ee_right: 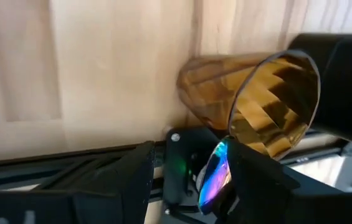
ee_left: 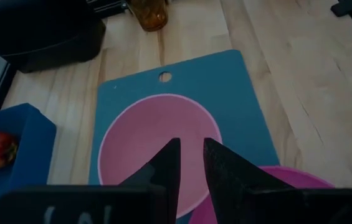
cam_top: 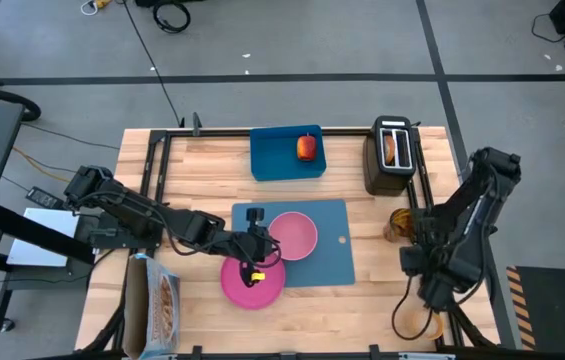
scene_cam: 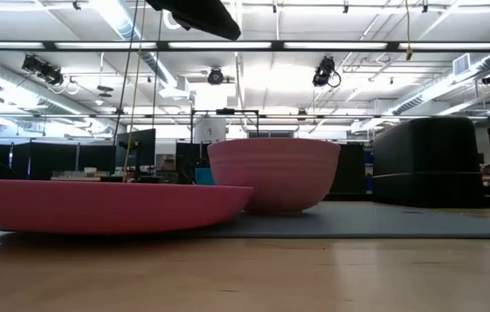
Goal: Arrange a breakfast setting
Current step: Put the spoon to the right of the pink bowl on the blue table mat
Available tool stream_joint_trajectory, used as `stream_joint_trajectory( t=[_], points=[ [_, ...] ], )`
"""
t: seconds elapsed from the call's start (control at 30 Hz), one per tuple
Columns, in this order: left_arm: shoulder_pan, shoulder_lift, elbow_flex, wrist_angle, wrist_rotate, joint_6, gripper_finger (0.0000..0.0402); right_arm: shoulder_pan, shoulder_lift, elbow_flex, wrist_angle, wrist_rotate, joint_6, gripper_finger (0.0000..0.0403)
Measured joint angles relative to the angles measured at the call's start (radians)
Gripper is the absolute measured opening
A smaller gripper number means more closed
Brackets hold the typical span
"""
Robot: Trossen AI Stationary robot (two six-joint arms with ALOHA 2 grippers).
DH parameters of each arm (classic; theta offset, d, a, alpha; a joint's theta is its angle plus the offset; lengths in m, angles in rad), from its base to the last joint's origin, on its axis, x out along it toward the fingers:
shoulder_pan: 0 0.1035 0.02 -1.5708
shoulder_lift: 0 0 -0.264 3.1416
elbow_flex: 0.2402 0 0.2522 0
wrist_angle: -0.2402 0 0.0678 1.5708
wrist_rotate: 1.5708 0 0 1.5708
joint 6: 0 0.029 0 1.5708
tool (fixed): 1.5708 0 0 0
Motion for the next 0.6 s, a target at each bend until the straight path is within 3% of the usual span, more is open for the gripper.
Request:
stream_joint_trajectory(
  t=[0.47, 0.6],
  points=[
    [0.000, 0.000, 0.000, 0.006, 0.000, -0.010, 0.0078, -0.039, -0.067, -0.069, -0.001, -0.102, -0.019, 0.0177],
    [0.000, 0.000, 0.000, 0.006, 0.000, -0.011, 0.0078, -0.075, -0.114, -0.069, -0.001, -0.070, -0.058, 0.0171]
  ],
)
